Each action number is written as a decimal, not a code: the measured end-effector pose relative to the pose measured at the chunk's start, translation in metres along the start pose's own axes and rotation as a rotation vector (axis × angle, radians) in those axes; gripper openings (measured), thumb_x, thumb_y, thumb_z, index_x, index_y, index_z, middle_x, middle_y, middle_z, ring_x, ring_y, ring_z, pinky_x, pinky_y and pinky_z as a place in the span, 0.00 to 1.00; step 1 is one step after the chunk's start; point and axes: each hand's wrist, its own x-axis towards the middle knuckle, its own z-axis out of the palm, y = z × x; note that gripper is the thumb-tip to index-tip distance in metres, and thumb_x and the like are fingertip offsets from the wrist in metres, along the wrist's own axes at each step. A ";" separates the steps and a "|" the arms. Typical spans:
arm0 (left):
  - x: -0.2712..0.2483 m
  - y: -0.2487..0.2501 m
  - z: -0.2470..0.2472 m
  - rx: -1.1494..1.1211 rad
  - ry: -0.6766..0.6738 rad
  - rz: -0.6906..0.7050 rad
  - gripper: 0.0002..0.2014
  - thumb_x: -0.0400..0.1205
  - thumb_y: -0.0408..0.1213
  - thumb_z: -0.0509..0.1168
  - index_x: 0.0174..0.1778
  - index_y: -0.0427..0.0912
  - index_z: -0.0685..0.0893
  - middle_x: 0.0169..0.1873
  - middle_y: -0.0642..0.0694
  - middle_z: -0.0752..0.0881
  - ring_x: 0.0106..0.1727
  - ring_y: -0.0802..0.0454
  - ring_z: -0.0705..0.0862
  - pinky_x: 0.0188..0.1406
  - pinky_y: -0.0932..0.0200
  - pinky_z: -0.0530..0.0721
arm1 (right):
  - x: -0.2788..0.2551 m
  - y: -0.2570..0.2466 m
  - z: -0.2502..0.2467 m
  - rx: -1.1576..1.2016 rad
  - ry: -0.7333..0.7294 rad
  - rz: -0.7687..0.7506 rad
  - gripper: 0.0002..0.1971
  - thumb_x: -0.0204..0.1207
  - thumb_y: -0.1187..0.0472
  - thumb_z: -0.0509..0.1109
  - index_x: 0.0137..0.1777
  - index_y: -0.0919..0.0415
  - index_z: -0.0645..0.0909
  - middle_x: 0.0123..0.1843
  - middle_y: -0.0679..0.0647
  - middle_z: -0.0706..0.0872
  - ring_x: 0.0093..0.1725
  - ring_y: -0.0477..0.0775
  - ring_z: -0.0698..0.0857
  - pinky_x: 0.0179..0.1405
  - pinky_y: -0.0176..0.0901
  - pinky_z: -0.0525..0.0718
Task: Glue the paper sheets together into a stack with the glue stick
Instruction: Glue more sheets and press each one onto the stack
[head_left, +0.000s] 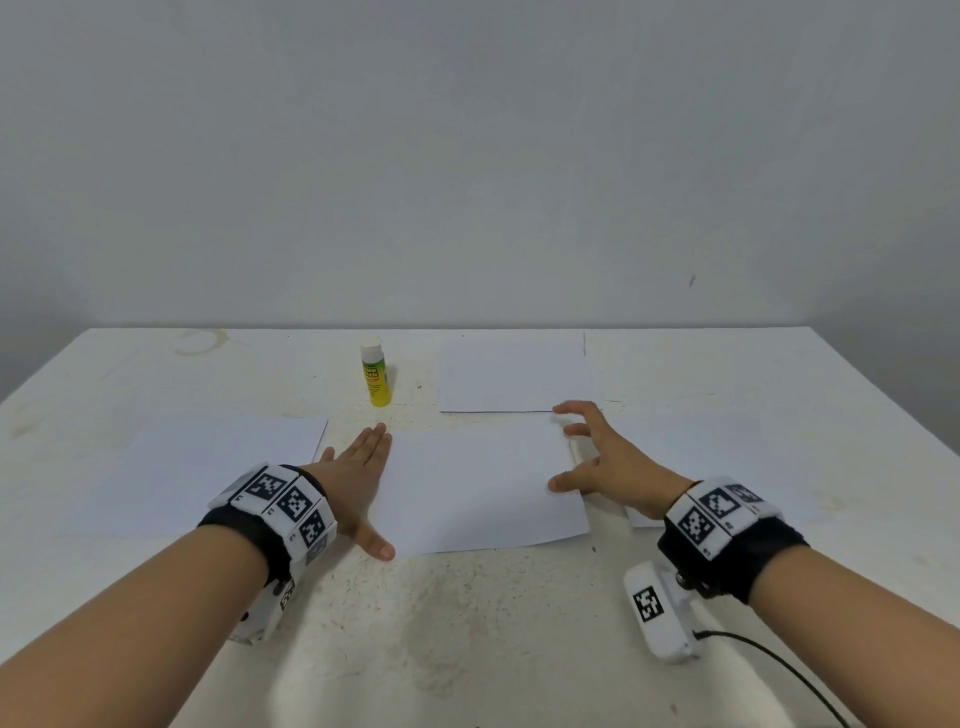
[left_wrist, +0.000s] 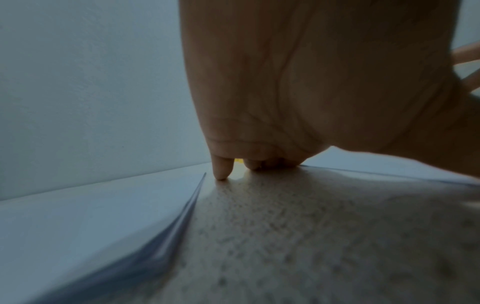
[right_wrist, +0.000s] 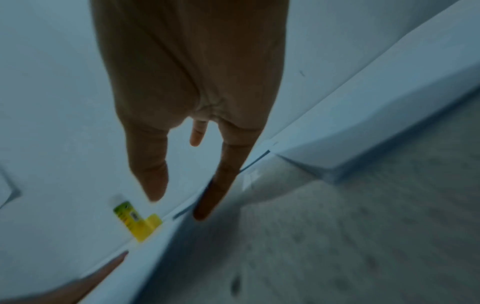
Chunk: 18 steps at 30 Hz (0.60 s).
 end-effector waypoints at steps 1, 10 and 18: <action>0.000 0.000 0.000 -0.001 -0.002 0.000 0.76 0.52 0.74 0.65 0.78 0.34 0.24 0.79 0.42 0.24 0.82 0.48 0.30 0.82 0.38 0.43 | 0.000 0.004 0.004 0.016 0.012 -0.015 0.31 0.68 0.65 0.80 0.66 0.41 0.71 0.70 0.53 0.72 0.61 0.58 0.79 0.56 0.49 0.85; 0.004 -0.002 0.003 -0.014 0.017 0.001 0.71 0.65 0.69 0.71 0.78 0.34 0.23 0.79 0.42 0.24 0.82 0.48 0.29 0.82 0.39 0.42 | 0.011 0.014 0.014 0.095 0.074 0.043 0.16 0.70 0.68 0.77 0.55 0.49 0.89 0.21 0.43 0.73 0.30 0.51 0.75 0.48 0.39 0.78; 0.008 -0.003 0.006 -0.002 -0.001 -0.017 0.71 0.66 0.72 0.68 0.76 0.35 0.21 0.78 0.42 0.21 0.82 0.47 0.27 0.82 0.39 0.40 | 0.003 0.009 -0.005 0.064 0.098 -0.024 0.19 0.73 0.71 0.75 0.58 0.48 0.87 0.40 0.45 0.90 0.39 0.44 0.86 0.49 0.27 0.81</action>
